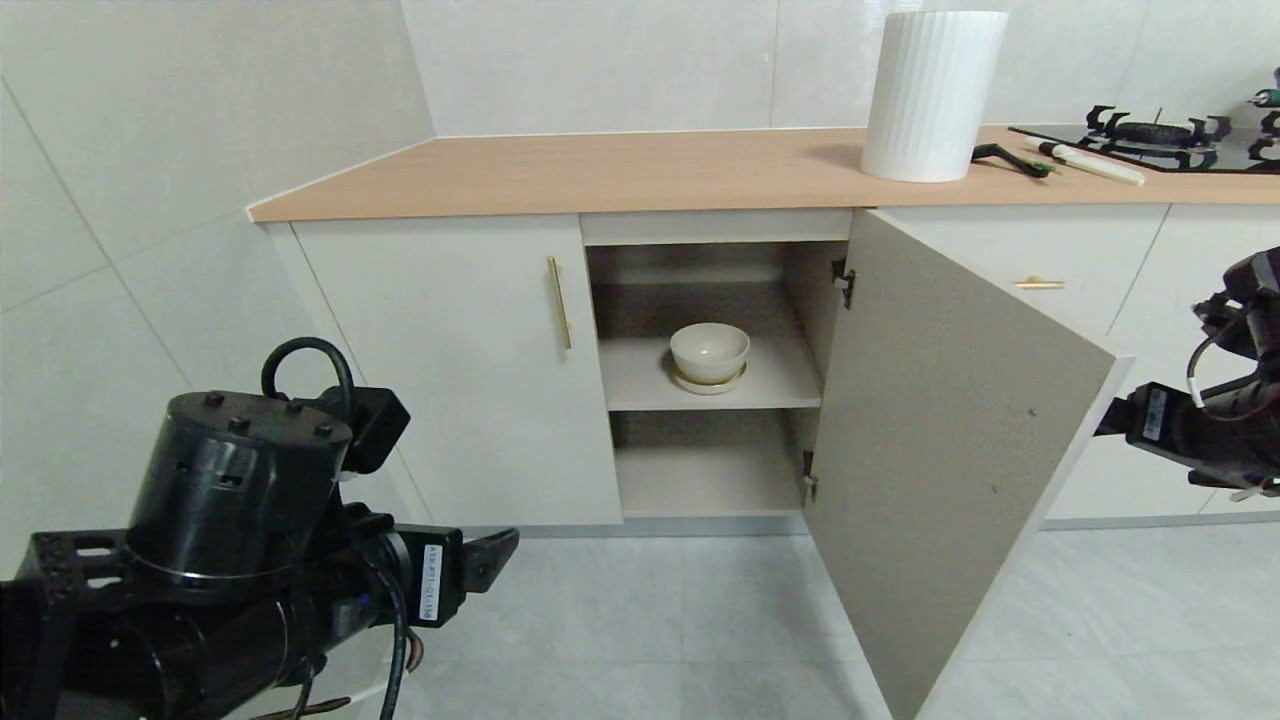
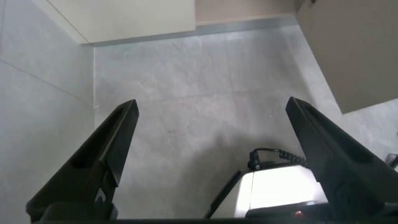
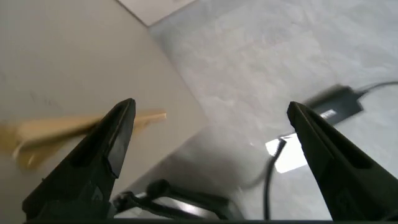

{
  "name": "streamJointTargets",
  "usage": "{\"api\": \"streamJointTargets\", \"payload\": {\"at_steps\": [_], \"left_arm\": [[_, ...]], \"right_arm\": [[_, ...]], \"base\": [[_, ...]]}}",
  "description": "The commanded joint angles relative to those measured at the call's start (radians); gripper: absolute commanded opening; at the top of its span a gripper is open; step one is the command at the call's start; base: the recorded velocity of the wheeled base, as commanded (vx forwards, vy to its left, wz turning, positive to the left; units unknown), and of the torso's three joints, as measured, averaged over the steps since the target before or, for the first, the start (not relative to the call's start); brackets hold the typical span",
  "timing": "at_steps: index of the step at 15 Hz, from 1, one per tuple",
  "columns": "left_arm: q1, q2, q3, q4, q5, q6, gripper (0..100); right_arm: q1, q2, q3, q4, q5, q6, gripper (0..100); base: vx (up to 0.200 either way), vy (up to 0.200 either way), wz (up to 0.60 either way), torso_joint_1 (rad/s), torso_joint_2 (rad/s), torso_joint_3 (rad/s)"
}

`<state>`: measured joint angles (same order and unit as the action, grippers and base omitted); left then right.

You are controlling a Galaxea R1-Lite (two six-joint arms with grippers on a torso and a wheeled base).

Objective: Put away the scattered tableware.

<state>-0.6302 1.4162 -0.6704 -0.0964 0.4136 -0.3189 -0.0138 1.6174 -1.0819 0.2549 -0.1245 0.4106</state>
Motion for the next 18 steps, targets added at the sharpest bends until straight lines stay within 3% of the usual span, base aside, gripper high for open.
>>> {"api": "streamJointTargets", "payload": {"at_steps": [1, 8, 12, 14, 18], "left_arm": [[0.0, 0.0, -0.001, 0.0, 0.001, 0.0, 100], [0.014, -0.031, -0.012, -0.005, 0.001, 0.0, 100], [0.018, -0.043, -0.024, -0.003, 0.001, 0.0, 100], [0.018, -0.039, -0.024, -0.003, 0.001, 0.0, 100], [0.018, -0.034, -0.02, -0.003, -0.001, 0.0, 100]], "right_arm": [[0.031, 0.021, 0.031, -0.022, 0.002, 0.002, 100], [0.21, 0.018, 0.065, -0.049, 0.003, 0.068, 100], [0.357, 0.102, 0.05, -0.221, 0.008, 0.06, 100], [0.425, 0.187, 0.01, -0.255, 0.014, 0.06, 100], [0.469, 0.343, -0.156, -0.255, 0.014, 0.062, 100]], "base": [[0.0, 0.0, 0.0, 0.0, 0.0, 0.0], [0.0, 0.0, 0.0, 0.0, 0.0, 0.0], [0.0, 0.0, 0.0, 0.0, 0.0, 0.0], [0.0, 0.0, 0.0, 0.0, 0.0, 0.0], [0.0, 0.0, 0.0, 0.0, 0.0, 0.0]]}}
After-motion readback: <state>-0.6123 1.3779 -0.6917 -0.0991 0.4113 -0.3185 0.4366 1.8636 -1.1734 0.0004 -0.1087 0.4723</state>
